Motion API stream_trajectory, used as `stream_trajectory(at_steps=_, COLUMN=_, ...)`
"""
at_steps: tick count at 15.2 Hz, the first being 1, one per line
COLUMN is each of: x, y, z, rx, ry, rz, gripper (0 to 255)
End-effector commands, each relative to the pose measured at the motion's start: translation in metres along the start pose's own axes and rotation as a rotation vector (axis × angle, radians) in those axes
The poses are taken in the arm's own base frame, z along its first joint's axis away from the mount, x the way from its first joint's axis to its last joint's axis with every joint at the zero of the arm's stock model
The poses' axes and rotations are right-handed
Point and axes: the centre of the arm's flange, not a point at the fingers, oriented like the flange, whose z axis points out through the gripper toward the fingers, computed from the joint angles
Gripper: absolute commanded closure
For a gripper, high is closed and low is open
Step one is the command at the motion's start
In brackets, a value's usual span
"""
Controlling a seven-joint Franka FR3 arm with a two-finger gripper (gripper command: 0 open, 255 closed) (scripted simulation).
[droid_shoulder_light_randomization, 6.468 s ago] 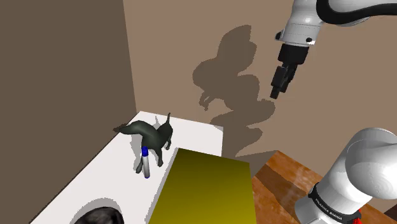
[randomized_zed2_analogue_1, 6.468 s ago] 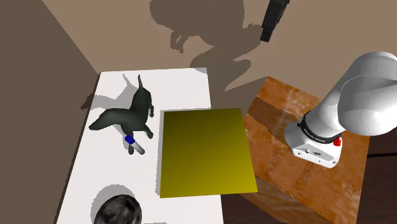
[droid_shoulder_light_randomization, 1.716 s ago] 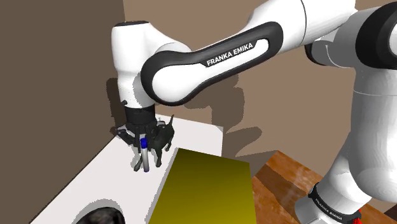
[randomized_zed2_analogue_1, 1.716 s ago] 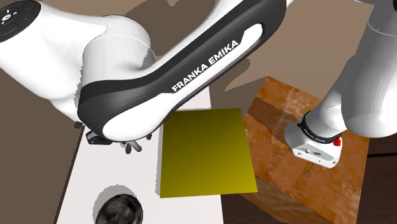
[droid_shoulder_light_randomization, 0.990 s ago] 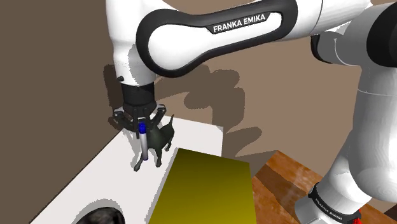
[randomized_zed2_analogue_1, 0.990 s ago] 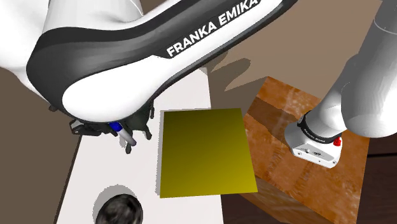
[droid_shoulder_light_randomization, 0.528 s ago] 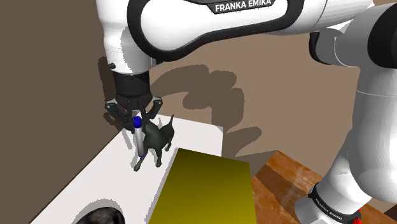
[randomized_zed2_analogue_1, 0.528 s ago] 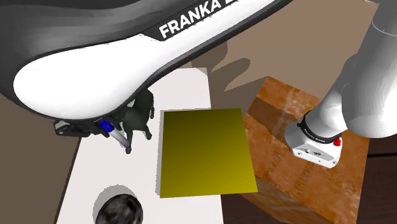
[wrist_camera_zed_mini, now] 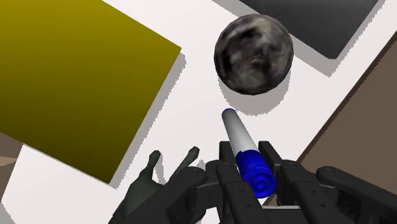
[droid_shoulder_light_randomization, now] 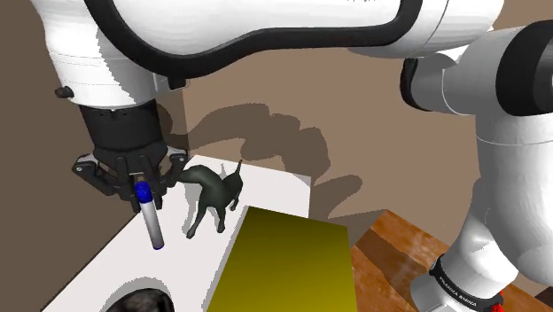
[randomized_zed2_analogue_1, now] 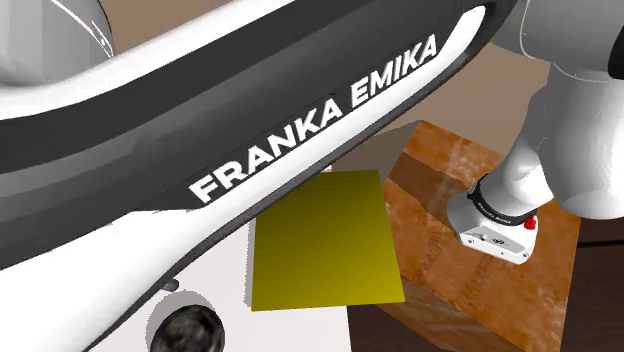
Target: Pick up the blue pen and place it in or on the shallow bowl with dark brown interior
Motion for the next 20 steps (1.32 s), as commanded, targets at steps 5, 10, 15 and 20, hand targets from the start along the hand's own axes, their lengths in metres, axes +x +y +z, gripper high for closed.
stream_trajectory(at_steps=5, x=-0.066, y=-0.057, z=-0.015, rx=-0.001, ry=0.000, rz=0.001, gripper=255)
stream_trajectory(at_steps=10, x=-0.066, y=-0.057, z=0.011, rx=-0.001, ry=0.000, rz=0.001, gripper=255)
stream_trajectory(at_steps=15, x=-0.066, y=-0.057, z=0.037, rx=-0.001, ry=0.000, rz=0.001, gripper=255)
stream_trajectory(at_steps=20, x=-0.066, y=-0.057, z=0.064, rx=-0.001, ry=0.000, rz=0.001, gripper=255)
